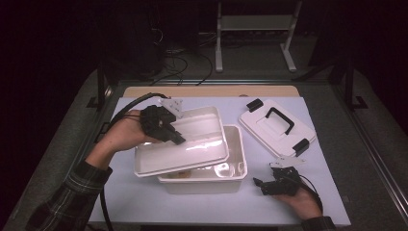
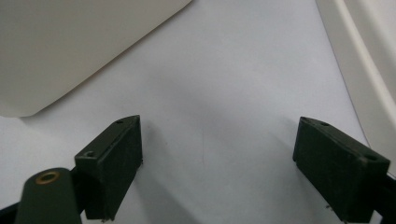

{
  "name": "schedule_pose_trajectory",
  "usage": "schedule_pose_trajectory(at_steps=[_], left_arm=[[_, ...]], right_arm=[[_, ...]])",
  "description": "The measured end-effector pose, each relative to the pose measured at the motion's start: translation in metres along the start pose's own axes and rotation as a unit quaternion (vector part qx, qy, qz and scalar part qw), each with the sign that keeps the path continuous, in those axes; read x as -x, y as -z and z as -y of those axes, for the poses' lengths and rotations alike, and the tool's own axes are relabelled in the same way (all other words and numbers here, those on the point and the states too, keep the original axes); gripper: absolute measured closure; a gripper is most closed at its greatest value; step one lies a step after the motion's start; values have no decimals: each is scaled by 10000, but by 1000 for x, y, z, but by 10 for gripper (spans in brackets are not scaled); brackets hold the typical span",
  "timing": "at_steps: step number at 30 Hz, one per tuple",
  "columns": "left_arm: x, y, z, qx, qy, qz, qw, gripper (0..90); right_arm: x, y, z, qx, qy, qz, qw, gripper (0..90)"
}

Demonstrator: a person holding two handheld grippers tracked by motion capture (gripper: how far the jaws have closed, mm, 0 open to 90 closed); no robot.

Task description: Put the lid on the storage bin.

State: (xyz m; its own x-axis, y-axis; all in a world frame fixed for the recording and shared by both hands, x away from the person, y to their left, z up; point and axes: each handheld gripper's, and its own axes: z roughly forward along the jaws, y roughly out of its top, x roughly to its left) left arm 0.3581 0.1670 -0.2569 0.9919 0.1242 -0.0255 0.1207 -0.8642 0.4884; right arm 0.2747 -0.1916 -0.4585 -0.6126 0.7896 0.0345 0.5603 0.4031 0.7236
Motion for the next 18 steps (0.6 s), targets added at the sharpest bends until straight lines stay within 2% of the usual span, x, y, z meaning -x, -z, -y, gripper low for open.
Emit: schedule_pose_trajectory(at_steps=[11, 16, 18], left_arm=[[-2, -31, -26, -33, -246, 133, 9996, 890], [-3, -44, -29, -141, -293, 220, 9992, 890], [-3, -48, -29, -222, -348, 147, 9990, 889]], right_arm=[[0, 0, 0, -2, -11, -9, 10000, 149], [0, 0, 0, -3, -13, -11, 10000, 149], [0, 0, 0, -5, -19, -13, 10000, 149]])
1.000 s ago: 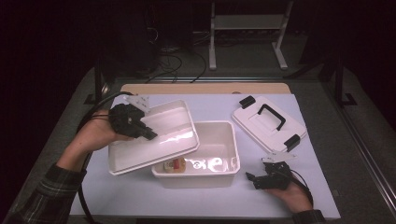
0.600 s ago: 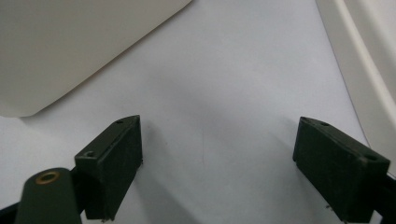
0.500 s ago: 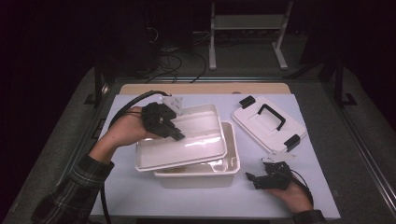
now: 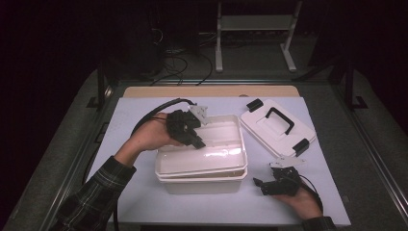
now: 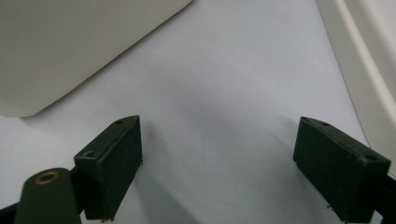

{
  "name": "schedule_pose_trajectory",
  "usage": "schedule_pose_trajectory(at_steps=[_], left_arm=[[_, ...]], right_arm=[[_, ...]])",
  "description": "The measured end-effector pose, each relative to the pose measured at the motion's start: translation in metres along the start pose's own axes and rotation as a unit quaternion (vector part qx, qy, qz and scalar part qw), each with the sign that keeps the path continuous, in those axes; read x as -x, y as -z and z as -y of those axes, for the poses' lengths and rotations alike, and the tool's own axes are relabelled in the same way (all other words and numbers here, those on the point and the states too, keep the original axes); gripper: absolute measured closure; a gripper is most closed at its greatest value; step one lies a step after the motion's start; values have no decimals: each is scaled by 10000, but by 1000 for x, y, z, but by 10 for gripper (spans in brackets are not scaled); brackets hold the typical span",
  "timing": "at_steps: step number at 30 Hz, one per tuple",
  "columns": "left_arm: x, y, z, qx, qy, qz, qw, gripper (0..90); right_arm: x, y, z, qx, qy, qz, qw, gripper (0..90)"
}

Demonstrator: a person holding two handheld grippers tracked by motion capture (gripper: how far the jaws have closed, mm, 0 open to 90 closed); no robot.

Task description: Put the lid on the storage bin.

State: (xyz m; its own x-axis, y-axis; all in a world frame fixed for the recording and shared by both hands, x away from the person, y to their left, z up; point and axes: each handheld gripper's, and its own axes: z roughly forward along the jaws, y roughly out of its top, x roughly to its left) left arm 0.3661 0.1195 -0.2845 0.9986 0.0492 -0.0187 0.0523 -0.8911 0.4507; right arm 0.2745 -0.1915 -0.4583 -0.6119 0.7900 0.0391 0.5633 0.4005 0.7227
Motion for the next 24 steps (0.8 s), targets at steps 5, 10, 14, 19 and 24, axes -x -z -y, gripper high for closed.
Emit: schedule_pose_trajectory(at_steps=[5, 10, 14, 19, 24], left_arm=[[-1, -9, 3, -24, 24, 35, 10000, 889], [-1, -18, 2, -137, 5, 63, 9999, 889], [-2, -23, 4, -139, 38, 112, 9998, 889], [-2, -25, 9, -38, 93, 100, 9999, 888], [-2, -25, 9, -39, 83, 102, 9999, 885]], right_arm=[[0, 0, 0, 4, 10, 1, 10000, 149], [0, 0, 0, 0, 13, 5, 10000, 149], [0, 0, 0, -2, 8, 6, 10000, 148], [0, 0, 0, -6, 20, 15, 10000, 148], [-1, 0, 0, -28, 31, 68, 10000, 136]])
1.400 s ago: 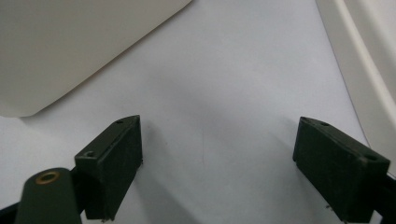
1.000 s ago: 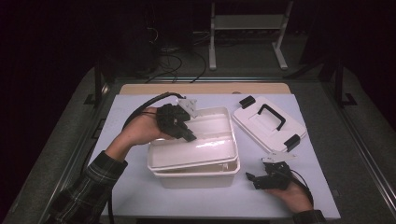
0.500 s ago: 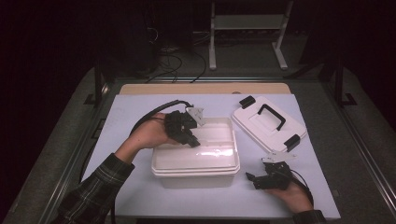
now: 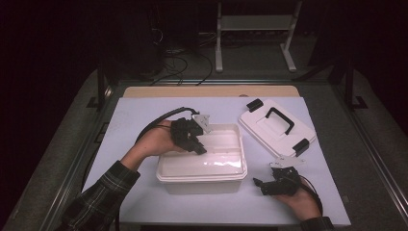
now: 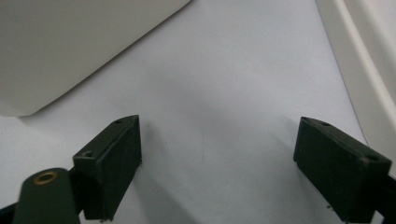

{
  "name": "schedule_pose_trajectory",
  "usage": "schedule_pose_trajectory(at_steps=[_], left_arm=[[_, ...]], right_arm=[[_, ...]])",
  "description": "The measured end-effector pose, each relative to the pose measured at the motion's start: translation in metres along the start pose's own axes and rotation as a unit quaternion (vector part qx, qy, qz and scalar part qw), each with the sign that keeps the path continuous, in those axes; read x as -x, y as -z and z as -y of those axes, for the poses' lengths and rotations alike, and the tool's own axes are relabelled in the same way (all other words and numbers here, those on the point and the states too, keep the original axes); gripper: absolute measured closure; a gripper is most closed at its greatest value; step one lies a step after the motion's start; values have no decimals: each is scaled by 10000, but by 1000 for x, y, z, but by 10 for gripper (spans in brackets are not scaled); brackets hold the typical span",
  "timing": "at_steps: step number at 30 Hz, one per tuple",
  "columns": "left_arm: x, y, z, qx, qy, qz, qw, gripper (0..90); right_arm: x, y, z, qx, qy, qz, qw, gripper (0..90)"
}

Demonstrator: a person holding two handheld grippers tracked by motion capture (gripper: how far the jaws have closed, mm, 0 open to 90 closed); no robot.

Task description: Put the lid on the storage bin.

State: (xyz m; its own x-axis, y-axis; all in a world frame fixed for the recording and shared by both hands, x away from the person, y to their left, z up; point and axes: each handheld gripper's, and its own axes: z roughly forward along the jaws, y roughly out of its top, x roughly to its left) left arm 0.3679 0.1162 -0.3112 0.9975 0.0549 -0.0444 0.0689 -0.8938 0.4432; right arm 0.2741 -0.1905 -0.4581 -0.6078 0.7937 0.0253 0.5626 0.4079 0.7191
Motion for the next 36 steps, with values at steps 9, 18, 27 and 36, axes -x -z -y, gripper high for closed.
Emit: schedule_pose_trajectory(at_steps=[9, 18, 27, 36], left_arm=[[-2, 24, 7, 466, 249, -147, 9985, 566], [4, 51, 36, 587, 543, -446, 9958, 303], [8, 73, 85, 660, 796, -834, 9911, 155], [18, 67, 146, 764, 1257, -1026, 9838, 78]], right_arm=[[0, 0, 0, 4, 0, 1, 10000, 135], [0, -1, 0, -14, 22, 3, 10000, 130], [1, -1, 0, -15, 24, -3, 10000, 130], [1, -1, 0, -10, 30, 17, 10000, 126]])
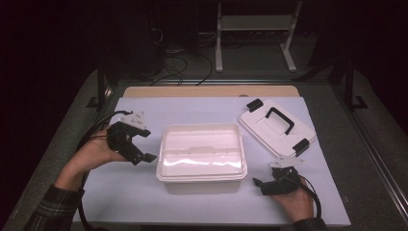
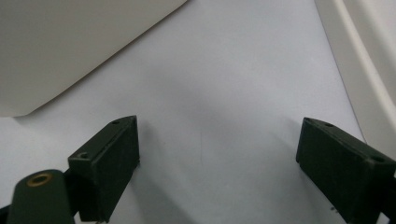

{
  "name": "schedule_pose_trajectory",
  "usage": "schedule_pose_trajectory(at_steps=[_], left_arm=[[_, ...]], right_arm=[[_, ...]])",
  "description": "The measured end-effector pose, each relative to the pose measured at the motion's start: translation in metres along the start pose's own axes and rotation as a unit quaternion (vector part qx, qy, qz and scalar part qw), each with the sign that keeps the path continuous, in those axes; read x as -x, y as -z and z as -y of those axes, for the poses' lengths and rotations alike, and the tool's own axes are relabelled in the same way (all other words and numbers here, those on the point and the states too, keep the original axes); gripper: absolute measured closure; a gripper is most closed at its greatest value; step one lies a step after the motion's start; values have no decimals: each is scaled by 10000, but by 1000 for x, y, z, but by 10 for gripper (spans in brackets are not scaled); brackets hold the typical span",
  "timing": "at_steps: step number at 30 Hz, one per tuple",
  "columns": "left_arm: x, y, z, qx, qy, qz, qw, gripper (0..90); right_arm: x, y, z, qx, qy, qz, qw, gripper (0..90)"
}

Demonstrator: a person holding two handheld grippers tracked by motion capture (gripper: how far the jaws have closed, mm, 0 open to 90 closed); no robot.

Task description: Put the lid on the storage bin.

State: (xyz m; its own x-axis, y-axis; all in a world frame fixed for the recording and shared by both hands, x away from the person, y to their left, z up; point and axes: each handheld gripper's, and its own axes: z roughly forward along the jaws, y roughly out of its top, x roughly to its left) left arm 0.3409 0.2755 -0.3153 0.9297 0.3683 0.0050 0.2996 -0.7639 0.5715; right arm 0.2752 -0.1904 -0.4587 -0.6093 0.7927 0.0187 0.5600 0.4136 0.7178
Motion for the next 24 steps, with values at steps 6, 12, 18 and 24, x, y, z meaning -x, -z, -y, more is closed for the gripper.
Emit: schedule_pose_trajectory(at_steps=[6, 12, 18, 24], left_arm=[[4, -19, 35, -38, 312, -282, 9991, 20], [9, -34, 65, -14, 639, -622, 9960, 20], [12, -51, 91, 70, 936, -1010, 9905, 19], [6, -68, 113, 324, 1408, -1176, 9825, 15]], right_arm=[[0, 0, 0, -5, -6, 0, 10000, 126], [1, 0, 0, -3, -15, -22, 10000, 126], [0, 0, 0, 10, -6, -3, 10000, 126], [0, 0, 0, -10, 3, -4, 10000, 126]])
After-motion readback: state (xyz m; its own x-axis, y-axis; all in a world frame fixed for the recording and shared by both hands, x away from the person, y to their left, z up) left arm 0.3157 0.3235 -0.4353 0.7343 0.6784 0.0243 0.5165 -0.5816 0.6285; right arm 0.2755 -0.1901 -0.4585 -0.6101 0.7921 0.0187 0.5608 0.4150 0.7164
